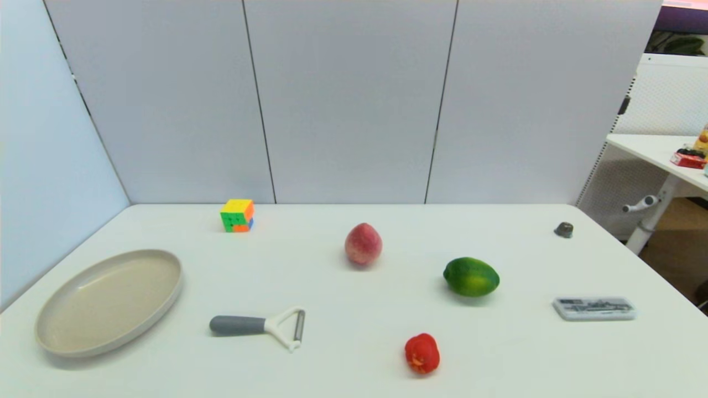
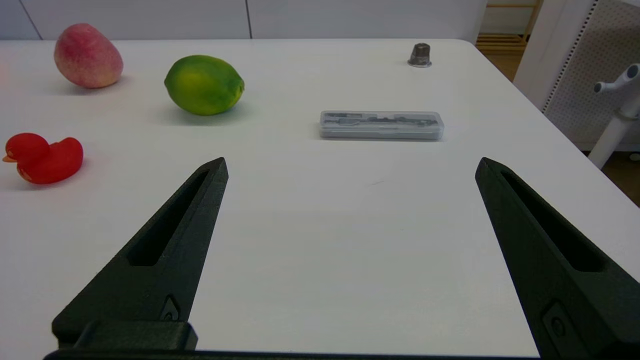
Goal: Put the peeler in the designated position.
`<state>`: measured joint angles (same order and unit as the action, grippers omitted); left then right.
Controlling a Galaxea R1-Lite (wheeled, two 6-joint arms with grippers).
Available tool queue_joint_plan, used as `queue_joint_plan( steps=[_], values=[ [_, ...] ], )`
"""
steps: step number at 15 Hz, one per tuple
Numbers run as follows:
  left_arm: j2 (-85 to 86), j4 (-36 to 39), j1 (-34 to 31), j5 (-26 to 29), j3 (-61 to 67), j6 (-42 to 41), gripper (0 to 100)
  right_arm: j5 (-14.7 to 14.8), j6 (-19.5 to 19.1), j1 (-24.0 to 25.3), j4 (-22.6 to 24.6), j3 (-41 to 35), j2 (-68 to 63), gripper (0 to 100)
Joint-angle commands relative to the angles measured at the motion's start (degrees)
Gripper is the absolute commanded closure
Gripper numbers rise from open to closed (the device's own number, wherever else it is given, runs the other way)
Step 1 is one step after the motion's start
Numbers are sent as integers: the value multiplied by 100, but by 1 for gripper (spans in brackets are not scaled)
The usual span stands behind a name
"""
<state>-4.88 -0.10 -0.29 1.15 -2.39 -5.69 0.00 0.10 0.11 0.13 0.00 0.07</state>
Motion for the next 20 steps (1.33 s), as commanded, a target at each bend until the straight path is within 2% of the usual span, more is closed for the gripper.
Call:
queue_joint_plan(
  steps=[1, 2, 5, 10, 12, 15, 18, 20],
  values=[
    [-2536, -685, 73, 26, -2134, -1197, 0, -9, -1, 7, 4, -9, -7, 0],
    [-3195, -1036, 73, 88, -2732, -1566, 0, 0, -1, 7, 4, -9, -7, 0],
    [-5269, -1968, 82, 870, -4261, -2744, 0, -9, -1, 7, 4, -9, -7, 0],
    [-7880, -2240, 135, 2592, -5571, -4854, 0, 0, -1, 7, 4, -9, -7, 0],
    [-8495, -2574, 328, 3006, -5843, -5223, 0, 0, -1, 7, 4, -9, -7, 0],
    [-9189, -3506, 548, 3682, -6195, -5680, 0, 0, -1, 7, 4, -9, -7, 0],
    [-9585, -3910, 688, 3673, -6300, -6005, 0, -9, -1, -2, 4, -9, -7, 0],
    [-9778, -4077, 803, 3463, -6441, -5987, 0, 0, -1, 7, 4, -9, -7, 0]
  ],
)
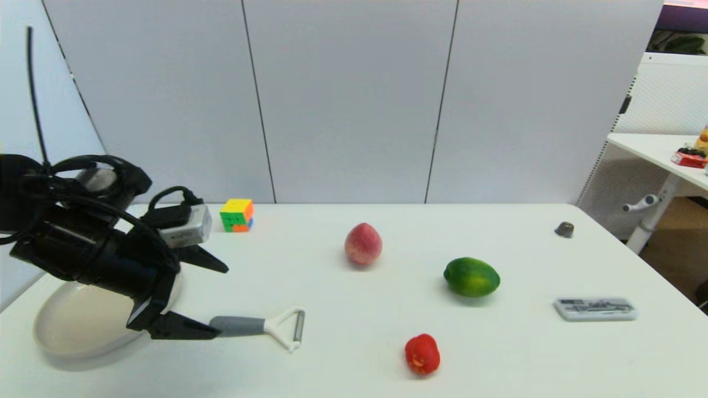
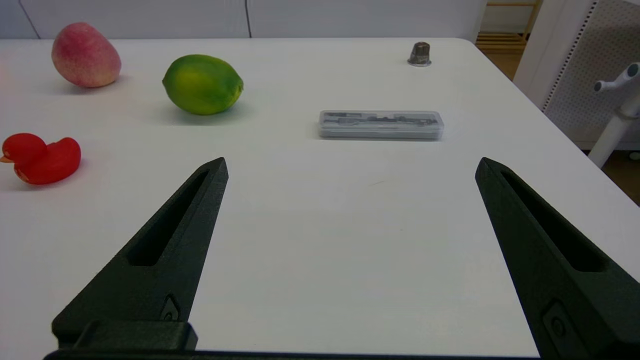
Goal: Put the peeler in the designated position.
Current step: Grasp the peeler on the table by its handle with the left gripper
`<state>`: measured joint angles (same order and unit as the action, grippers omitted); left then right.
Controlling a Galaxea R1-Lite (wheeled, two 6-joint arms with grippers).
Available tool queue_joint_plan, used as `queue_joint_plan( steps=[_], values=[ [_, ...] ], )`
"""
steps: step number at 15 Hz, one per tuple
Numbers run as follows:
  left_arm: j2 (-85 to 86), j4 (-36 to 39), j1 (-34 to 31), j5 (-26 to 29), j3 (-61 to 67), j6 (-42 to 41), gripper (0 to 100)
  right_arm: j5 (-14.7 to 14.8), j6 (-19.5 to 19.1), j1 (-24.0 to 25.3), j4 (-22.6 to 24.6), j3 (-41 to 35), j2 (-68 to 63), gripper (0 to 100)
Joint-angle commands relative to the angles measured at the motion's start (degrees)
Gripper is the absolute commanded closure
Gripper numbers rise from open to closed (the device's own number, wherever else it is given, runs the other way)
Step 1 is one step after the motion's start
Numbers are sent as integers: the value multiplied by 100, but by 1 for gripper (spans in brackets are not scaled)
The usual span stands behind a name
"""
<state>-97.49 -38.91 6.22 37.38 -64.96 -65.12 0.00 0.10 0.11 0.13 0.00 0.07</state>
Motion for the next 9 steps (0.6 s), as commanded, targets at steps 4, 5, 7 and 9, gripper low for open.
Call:
queue_joint_plan(
  steps=[4, 5, 7, 9],
  values=[
    [-868, -468, 187, -486, -658, -53, 0, 0, -1, -2, 4, -9, -7, 0],
    [-921, -468, 204, -582, -719, -53, 0, -9, -1, -2, 4, -9, -7, 0],
    [-1018, -468, 327, -714, -763, -36, 0, 0, -1, -2, 4, -9, -7, 0],
    [-1097, -459, 424, -749, -763, -27, 0, 0, -1, -2, 4, -9, -7, 0]
  ],
)
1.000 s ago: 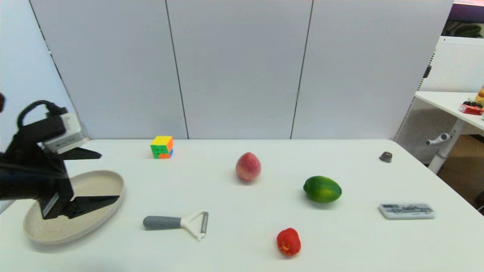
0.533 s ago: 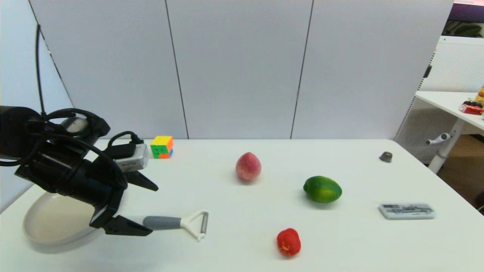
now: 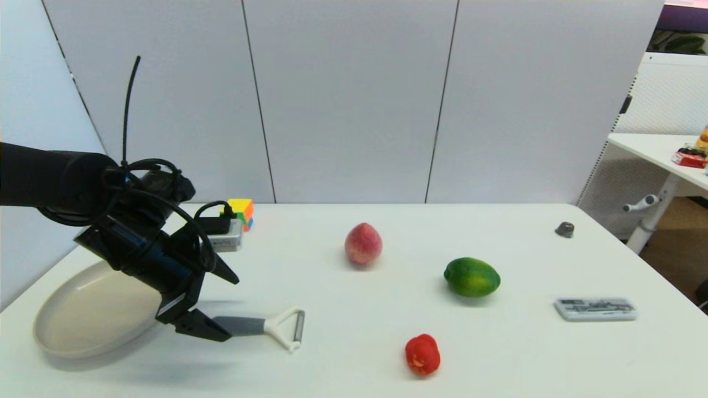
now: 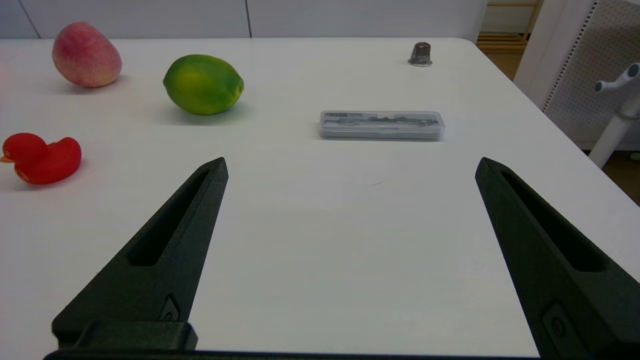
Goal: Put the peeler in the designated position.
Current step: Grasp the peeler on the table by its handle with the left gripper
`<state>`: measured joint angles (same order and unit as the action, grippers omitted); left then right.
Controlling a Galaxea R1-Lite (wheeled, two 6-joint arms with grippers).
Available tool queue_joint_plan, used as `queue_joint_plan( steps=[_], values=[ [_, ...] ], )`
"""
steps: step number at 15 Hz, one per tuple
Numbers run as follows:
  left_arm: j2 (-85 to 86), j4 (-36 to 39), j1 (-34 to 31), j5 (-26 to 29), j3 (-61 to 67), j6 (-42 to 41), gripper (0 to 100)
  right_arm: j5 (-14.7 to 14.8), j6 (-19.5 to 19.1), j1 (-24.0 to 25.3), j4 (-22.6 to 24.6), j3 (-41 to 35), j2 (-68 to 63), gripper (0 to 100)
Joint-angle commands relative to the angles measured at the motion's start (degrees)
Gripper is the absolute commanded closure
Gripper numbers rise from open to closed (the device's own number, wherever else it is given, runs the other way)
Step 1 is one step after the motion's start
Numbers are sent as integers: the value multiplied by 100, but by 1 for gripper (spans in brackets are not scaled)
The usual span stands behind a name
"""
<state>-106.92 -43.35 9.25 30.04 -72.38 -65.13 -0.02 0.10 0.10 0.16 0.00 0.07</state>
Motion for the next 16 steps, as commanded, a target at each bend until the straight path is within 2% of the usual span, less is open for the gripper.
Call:
queue_joint_plan(
  steps=[1, 6, 16],
  values=[
    [-162, 2, 173, -86, -22, -26, 0, -6, -1, 8, 2, -9, -7, 0],
    [-197, 20, 305, -552, 13, -26, 0, 2, -1, 8, 2, -9, -7, 0],
    [-364, 28, 384, -745, 66, -26, 0, 2, -1, -1, 2, -9, -7, 0]
  ],
)
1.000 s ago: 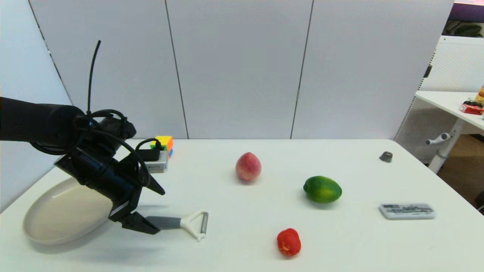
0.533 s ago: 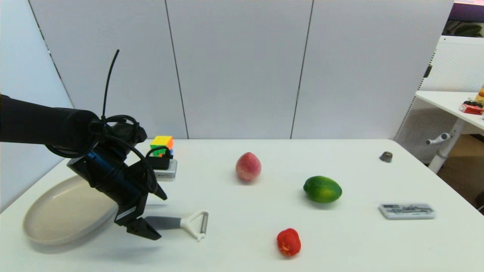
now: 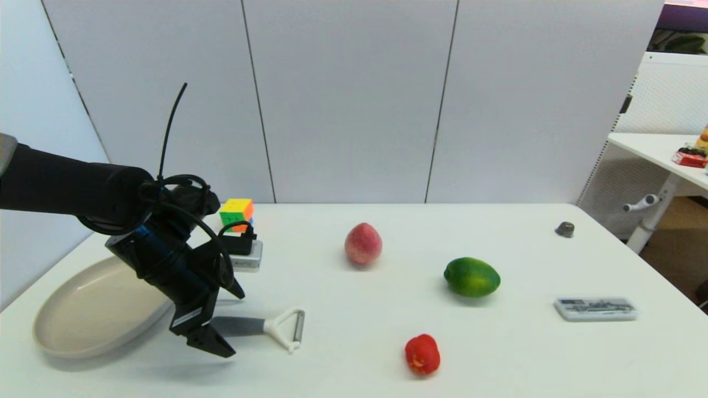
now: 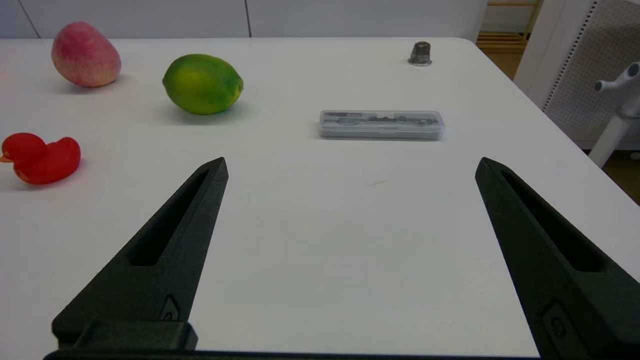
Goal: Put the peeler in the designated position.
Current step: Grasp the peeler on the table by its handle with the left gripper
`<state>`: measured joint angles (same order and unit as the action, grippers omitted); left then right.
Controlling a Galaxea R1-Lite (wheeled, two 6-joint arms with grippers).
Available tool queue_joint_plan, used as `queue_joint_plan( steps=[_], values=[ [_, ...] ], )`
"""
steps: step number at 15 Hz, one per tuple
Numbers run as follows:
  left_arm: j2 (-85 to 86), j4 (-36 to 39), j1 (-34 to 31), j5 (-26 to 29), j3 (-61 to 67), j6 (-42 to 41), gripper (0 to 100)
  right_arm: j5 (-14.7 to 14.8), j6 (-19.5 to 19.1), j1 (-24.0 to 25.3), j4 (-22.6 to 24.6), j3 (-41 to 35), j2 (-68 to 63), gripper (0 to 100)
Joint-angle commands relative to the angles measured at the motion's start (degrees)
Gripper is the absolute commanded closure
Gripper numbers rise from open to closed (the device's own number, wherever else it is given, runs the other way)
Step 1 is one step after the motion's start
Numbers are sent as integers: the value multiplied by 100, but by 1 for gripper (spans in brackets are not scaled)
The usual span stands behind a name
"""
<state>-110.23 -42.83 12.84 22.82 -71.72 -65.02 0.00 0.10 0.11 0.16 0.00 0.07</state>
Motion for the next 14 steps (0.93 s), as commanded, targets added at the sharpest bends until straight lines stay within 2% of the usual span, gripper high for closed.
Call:
queue_joint_plan(
  steps=[1, 9, 14],
  values=[
    [-51, -15, 26, -23, -9, -37, 0, 0, -1, -2, 2, -9, -7, 0],
    [-51, -7, 61, -252, -27, -45, 0, 0, -1, -2, 2, -9, -7, 0],
    [-87, 345, 140, -322, -9, -37, 0, 0, -1, 7, 2, -9, -7, 0]
  ],
)
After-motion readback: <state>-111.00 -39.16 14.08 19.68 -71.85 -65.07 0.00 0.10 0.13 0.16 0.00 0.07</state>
